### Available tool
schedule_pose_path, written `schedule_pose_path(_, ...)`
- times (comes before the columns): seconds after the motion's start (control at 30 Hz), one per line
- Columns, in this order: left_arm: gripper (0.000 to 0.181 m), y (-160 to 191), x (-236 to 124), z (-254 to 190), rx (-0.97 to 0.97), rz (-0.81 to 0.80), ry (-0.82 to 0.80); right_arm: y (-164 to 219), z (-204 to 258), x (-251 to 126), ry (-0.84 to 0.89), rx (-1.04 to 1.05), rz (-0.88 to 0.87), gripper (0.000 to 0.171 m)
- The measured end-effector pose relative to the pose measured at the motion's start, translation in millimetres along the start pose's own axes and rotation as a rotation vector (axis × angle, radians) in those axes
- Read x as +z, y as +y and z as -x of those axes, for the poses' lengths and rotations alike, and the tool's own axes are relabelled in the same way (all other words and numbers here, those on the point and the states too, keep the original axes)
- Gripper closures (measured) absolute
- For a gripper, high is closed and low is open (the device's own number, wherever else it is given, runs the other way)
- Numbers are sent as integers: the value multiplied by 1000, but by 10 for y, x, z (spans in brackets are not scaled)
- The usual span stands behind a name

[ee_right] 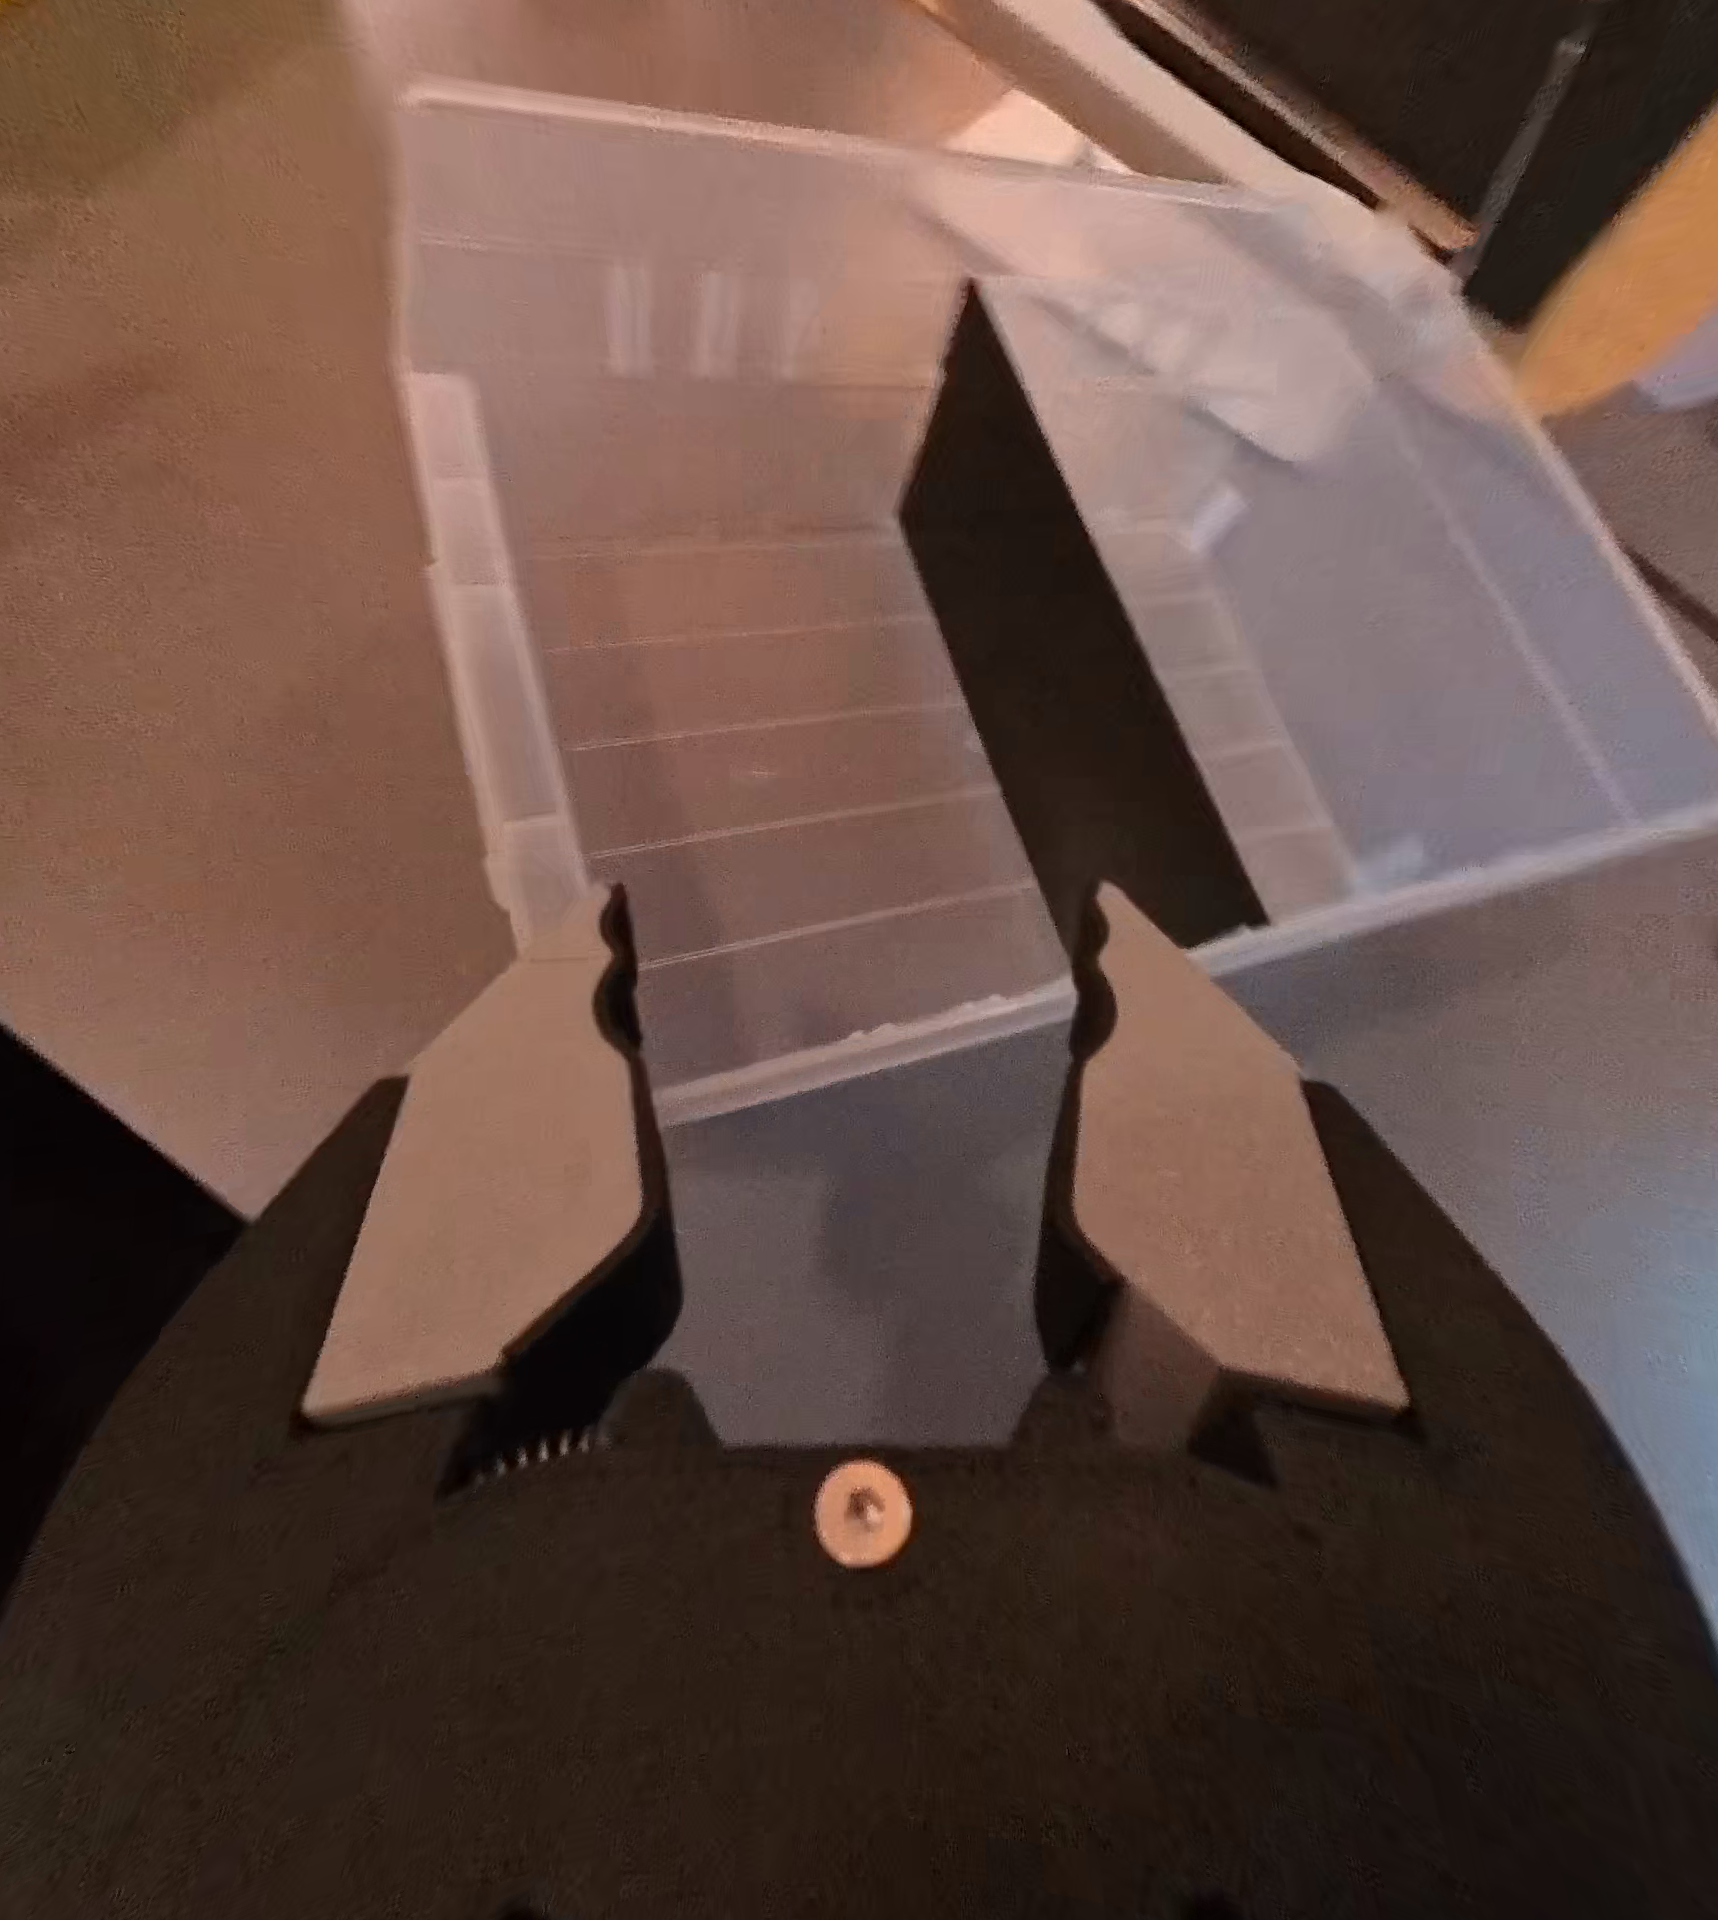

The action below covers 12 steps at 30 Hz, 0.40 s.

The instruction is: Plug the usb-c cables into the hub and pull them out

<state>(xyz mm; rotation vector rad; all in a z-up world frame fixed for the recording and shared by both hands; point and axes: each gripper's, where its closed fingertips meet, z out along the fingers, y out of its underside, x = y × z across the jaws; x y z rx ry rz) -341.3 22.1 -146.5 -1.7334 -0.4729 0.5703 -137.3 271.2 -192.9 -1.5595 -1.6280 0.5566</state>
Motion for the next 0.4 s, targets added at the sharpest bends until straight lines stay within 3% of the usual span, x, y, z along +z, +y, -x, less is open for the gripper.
schedule_pose_path(0.1,114,102,78,267,-60,29,-30,263,-718,-245,212,42,69,122)
schedule_pose_path(0.2,110,105,227,346,-126,3,-24,418,-1056,-460,270,182,108,103)
schedule_pose_path(0.23,111,121,297,382,-128,4,-38,340,-997,-493,231,216,54,104)
schedule_pose_path(0.3,123,215,464,430,-118,37,-58,70,-594,-520,36,239,-98,83)
schedule_pose_path(0.37,163,361,593,452,-73,97,-68,-182,-144,-505,-174,249,-222,85)
schedule_pose_path(0.4,164,352,598,443,-24,78,-61,-251,50,-463,-253,260,-258,89)
